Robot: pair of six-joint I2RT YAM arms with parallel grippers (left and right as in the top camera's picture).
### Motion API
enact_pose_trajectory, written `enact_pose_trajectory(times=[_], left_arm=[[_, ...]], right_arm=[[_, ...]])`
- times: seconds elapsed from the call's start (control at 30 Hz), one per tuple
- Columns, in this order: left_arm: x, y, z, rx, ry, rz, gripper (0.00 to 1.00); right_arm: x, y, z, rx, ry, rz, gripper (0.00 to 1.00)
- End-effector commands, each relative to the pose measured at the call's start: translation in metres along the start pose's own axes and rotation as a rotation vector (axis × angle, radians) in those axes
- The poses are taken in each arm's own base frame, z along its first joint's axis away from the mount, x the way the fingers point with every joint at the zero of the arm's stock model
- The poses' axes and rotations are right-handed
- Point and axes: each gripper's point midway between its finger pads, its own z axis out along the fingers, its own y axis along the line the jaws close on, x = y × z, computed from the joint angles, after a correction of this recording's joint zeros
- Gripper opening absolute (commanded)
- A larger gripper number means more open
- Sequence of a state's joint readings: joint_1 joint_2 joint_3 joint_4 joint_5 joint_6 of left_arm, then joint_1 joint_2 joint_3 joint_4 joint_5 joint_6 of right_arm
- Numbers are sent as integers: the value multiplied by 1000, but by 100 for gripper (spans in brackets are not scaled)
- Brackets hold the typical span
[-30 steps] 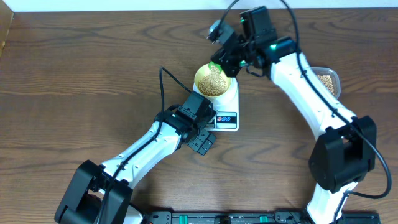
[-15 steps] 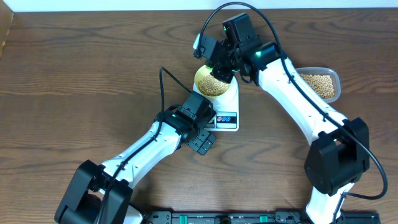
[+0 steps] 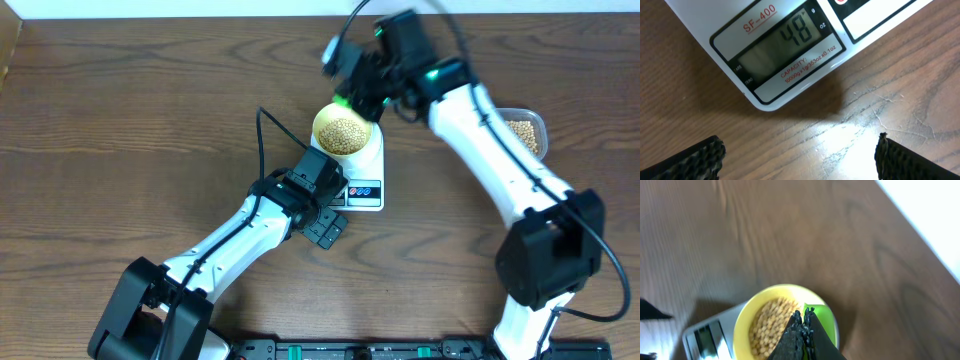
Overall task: Scoop item into bowl and weigh 50g on scale
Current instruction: 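Swing the right gripper with the scoop up and away to the right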
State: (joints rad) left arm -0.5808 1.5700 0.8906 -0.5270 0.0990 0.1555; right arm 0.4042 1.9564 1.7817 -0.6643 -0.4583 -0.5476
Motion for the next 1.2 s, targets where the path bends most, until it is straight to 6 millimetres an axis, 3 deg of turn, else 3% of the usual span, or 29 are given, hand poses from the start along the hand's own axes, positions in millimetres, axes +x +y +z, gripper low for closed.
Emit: enact_pose_trajectory(times=[0.0,0.13,0.37,0.63,0.77,0.93,1.17], left_arm=[[3,0,2,-1,13,8,98],[3,0,2,-1,13,8,98],[3,0,2,-1,13,8,98],[3,0,2,-1,13,8,98],[3,0,2,-1,13,8,98],[3,0,2,-1,13,8,98],[3,0,2,-1,13,8,98]], right_arm=[[-34,-24,-46,-42,-168,126,1],[-31,-62,-76,-11,-240,221,1],[-8,-142,-130,181,-334,254,1],[-4,-242,-218,618,-472,171,1],[-3,-269,-257,777,-537,186,1],[-3,-289,-290,943,-592,229,1],[-12,-296,-310,1065,-635,215,1]])
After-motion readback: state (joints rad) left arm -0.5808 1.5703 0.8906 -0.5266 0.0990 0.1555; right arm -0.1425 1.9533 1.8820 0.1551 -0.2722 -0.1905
